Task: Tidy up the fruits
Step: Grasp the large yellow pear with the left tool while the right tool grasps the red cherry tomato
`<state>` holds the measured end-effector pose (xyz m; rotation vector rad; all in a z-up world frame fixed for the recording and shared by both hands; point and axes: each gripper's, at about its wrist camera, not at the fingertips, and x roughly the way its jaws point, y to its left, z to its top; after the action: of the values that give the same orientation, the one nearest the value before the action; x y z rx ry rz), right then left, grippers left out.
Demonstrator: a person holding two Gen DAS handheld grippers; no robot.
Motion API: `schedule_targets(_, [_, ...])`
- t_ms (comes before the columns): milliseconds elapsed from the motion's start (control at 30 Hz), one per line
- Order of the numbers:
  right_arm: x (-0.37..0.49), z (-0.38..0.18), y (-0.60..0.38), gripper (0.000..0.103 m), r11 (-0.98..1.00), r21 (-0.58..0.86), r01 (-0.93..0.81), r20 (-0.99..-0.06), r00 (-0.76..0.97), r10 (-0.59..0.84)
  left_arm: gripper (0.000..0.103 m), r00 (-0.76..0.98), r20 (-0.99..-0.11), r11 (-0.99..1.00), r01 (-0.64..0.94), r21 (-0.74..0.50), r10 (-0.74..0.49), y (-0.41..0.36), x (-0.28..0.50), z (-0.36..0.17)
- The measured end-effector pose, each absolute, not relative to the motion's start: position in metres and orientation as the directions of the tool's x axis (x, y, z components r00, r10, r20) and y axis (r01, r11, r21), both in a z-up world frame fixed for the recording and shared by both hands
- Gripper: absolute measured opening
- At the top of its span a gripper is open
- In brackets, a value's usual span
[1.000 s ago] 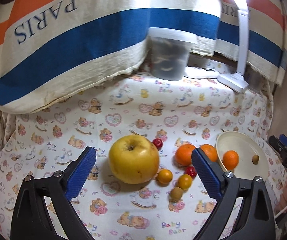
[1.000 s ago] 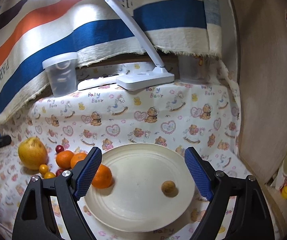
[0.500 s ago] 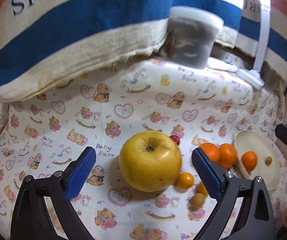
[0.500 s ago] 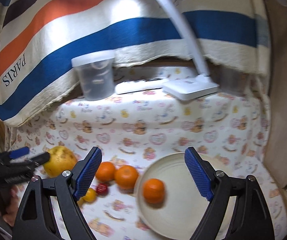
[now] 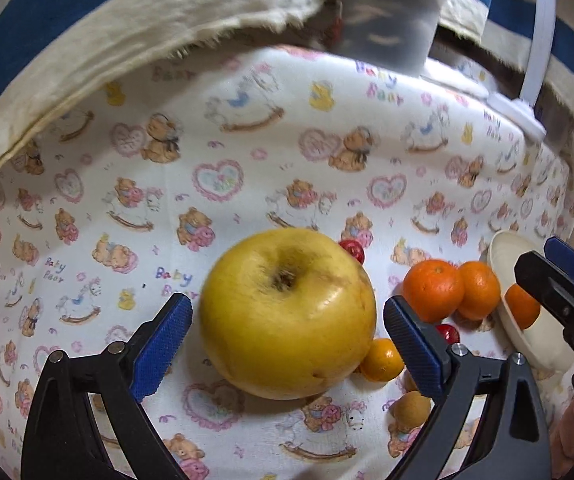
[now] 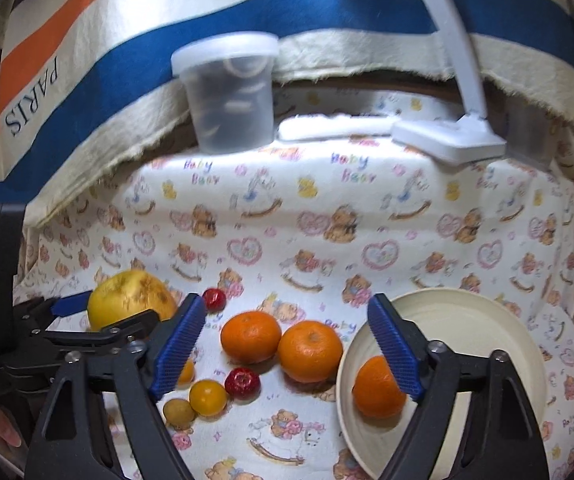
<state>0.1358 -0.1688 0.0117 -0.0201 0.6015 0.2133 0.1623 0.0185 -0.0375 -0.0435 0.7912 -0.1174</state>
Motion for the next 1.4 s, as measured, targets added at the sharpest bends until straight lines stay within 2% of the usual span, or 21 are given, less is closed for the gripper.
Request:
schedule_targets(133, [0.139,0.002,-0.172,0.075,0.973,0.077,-0.219,-0.585,0.78,0.222,0.09,0.677,-0.725,0.992,0.089,-0.09,-0.126,0.018,0.167,-0.045])
schedule_targets(433, [0.147,-0.016,-0.17,0.064,0.963,0.105,-0.248,-0.64,0.724,0.256,0.089,0.684,-0.718,0.992,0.08,-0.102,-0.129,0.021,0.163,-0.043])
schedule_targets(533, [0.149,-0.02,-0.167,0.057,0.955,0.122,-0.269,-0.662,0.695,0.28,0.089,0.711,-0.695,0.994,0.085,-0.066,-0.106,0.021,0.154,-0.035])
schedule_targets(700, [0.146,-0.02,-0.162,0.056,0.954,0.094,-0.286,-0.665,0.695,0.273,0.089,0.767,-0.635,0.995,0.088,-0.043,-0.096,0.023,0.134,-0.013])
schedule_targets(867, [0.148,-0.019,-0.16,0.042,0.937,0.136,-0.321,-0.681,0.657,0.324,0.089,0.798,-0.594,0.995,0.076,-0.07,-0.103,0.031,0.117,0.013])
schedule_targets(967, [0.15,-0.022,-0.155,0.038,0.922,0.155,-0.355,-0.697,0.623,0.357,0.089,0.813,-0.577,0.997,0.056,-0.052,-0.076,0.033,0.11,0.023])
schedule_targets(1133, [0.15,-0.031,-0.146,0.035,0.921,0.146,-0.361,-0.724,0.595,0.348,0.089,0.825,-0.559,0.996,0.045,-0.074,-0.079,0.043,0.104,0.033])
schedule_targets(1400, [0.167,-0.043,-0.167,0.031,0.914,0.294,-0.281,-0.733,0.547,0.404,0.089,0.822,-0.562,0.995,0.045,-0.088,-0.087,0.041,0.107,0.028])
